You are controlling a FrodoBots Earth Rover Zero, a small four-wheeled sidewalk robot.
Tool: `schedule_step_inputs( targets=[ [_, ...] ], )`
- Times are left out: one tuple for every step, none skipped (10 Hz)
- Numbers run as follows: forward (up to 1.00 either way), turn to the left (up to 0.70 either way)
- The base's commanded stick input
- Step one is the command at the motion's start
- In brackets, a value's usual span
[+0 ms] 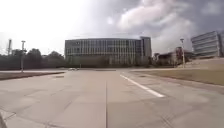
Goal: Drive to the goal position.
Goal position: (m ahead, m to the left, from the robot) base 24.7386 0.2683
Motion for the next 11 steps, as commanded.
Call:
schedule_step_inputs(
  targets=[
    [0.70,0.00],
    [0.70,0.00],
    [0.70,0.00],
    [0.70,0.00],
    [0.70,0.00],
    [0.70,0.00],
    [0.70,0.00],
    [0.70,0.00],
    [0.70,0.00],
    [0.70,0.00],
    [0.77,0.00]
  ],
)
